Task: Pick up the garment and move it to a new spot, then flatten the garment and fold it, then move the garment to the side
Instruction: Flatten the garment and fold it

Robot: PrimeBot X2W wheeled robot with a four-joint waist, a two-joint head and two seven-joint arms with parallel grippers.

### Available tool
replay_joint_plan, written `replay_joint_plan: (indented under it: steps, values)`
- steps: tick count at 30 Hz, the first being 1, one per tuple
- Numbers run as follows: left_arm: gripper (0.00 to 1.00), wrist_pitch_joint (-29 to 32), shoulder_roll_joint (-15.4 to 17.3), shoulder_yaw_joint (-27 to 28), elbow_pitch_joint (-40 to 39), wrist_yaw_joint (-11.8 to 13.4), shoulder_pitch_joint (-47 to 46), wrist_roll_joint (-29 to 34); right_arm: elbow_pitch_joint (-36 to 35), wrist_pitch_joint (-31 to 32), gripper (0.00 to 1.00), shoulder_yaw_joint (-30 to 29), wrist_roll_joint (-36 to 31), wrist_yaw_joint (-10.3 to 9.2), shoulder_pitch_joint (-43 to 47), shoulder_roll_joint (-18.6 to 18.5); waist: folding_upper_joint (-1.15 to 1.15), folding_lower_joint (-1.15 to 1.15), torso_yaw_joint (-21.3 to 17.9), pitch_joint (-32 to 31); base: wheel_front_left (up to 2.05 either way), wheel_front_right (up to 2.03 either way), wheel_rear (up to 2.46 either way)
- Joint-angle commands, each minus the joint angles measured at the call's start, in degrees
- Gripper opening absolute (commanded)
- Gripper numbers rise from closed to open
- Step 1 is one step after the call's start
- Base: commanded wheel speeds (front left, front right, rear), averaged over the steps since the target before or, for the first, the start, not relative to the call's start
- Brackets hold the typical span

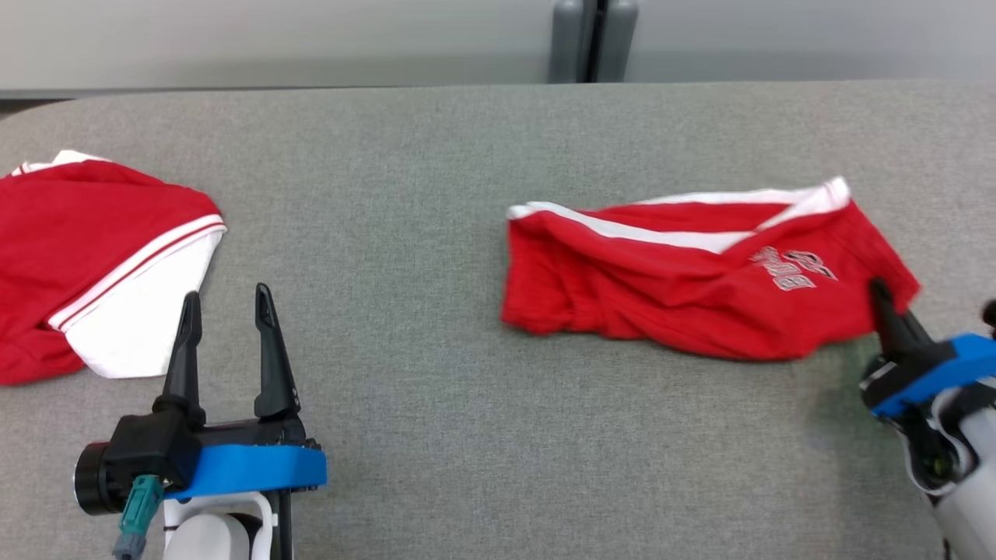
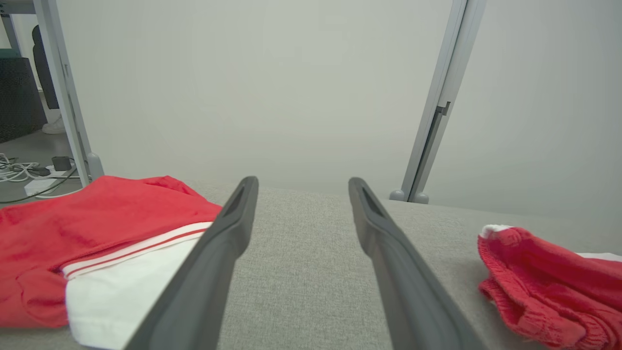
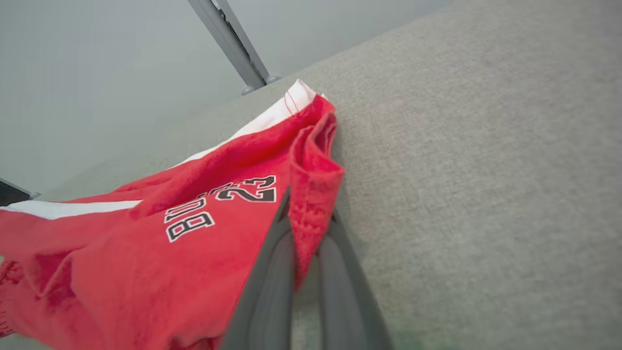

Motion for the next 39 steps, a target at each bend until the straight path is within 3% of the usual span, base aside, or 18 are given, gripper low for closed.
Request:
replay_joint_plan:
  steps: [1, 7, 18, 30, 39]
  values:
    - [1.00, -0.2, 0.0, 0.3, -0.1, -0.2, 0.7, 0.3, 0.2, -0.2, 0.00, -2.2, -0.7, 0.01, 2.5, -1.2, 0.00, 0.00, -0.5, -0.8, 0.00, 0.00, 0.00]
    - [1.00, -0.2, 0.0, 0.2, -0.1, -0.6, 1.6, 0.1, 2.0, -0.2, 0.00, -8.7, -1.9, 0.02, 5.9, -1.6, 0.00, 0.00, -0.3, -1.6, 0.00, 0.00, 0.00]
    - [1.00, -0.2, 0.0, 0.8, 0.3, -0.7, 2.4, 0.1, -2.2, -0.2, 0.00, -12.3, -7.6, 0.02, 3.4, 1.4, 0.00, 0.00, -0.5, -3.0, 0.00, 0.00, 0.00]
    - [1.00, -0.2, 0.0, -0.3, 0.6, -0.6, 2.3, -0.5, -7.9, 0.6, 0.00, -5.7, -13.9, 0.02, -3.9, 7.9, 0.00, 0.00, 1.3, -3.9, 0.00, 0.00, 0.00]
    - [1.00, -0.2, 0.0, -0.7, 0.5, -0.4, 2.6, -1.0, -9.9, 1.7, 0.00, 1.5, -16.8, 0.02, -4.3, 12.9, 0.00, 0.00, 2.8, -3.8, 0.00, 0.00, 0.00]
